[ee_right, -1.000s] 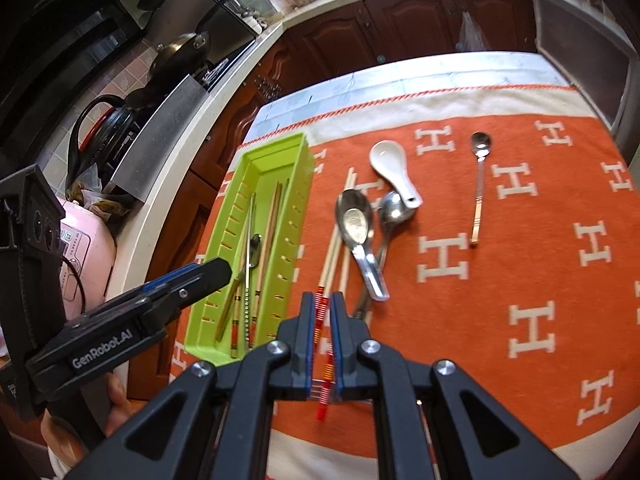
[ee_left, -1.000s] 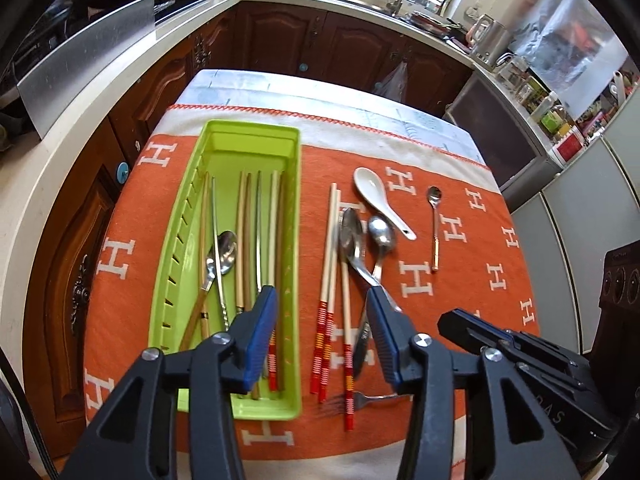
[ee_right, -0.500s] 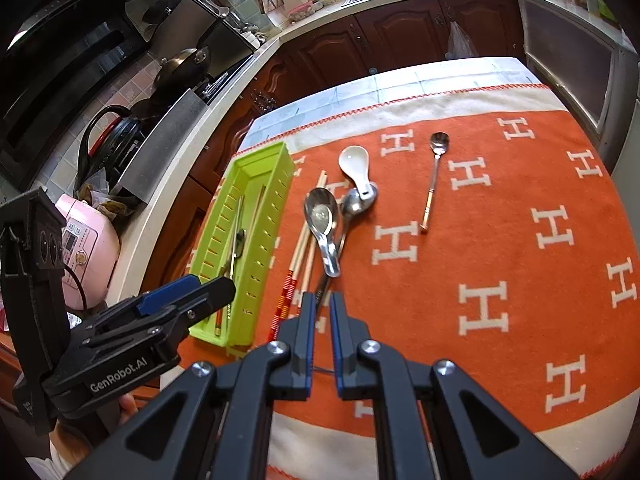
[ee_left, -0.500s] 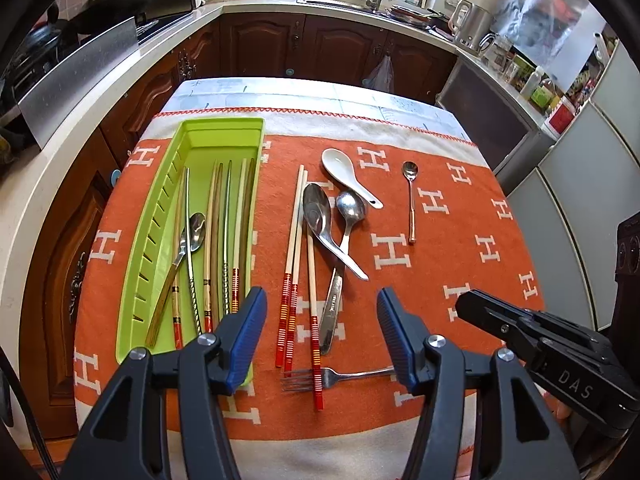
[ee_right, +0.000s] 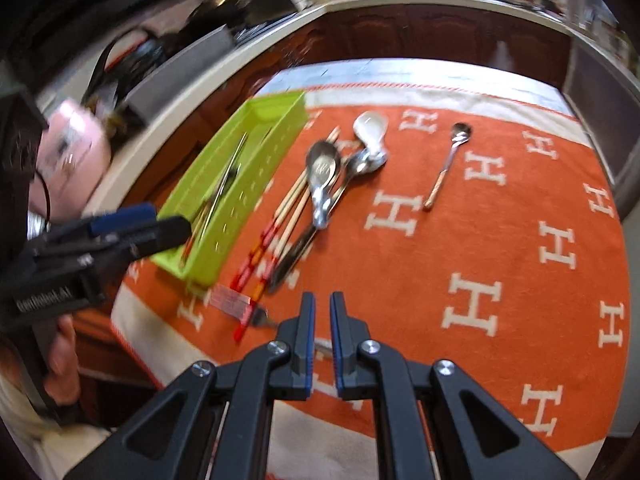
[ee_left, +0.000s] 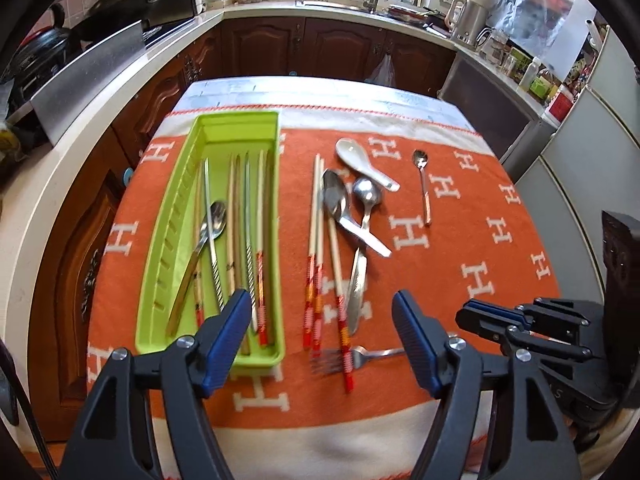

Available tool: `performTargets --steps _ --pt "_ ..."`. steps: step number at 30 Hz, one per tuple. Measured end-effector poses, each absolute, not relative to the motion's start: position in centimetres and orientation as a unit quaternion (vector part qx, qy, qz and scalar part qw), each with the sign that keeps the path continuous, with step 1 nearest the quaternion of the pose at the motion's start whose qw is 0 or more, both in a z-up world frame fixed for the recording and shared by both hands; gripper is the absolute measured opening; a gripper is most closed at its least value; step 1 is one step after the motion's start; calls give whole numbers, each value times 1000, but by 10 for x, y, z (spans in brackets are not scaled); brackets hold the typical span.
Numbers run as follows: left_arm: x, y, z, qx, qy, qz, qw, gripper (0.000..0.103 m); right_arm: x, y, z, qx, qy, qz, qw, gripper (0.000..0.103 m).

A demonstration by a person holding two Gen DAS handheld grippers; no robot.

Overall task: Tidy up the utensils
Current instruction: 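Move both tools back over the remaining utensil pile, then close the right tool on a large silver spoon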

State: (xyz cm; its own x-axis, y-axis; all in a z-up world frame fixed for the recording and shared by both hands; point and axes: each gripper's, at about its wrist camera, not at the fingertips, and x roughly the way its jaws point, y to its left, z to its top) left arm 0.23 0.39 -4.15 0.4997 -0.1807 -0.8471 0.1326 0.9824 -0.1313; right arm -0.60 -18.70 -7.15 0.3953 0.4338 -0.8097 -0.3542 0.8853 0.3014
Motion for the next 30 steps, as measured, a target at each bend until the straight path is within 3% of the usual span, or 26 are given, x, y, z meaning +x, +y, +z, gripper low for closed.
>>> performTargets --steps 9,30 --pt "-14 35 -75 -55 533 -66 842 71 -15 -148 -97 -36 518 298 801 7" --pt "1 24 -76 -51 513 -91 852 71 58 -137 -78 38 506 239 828 7"
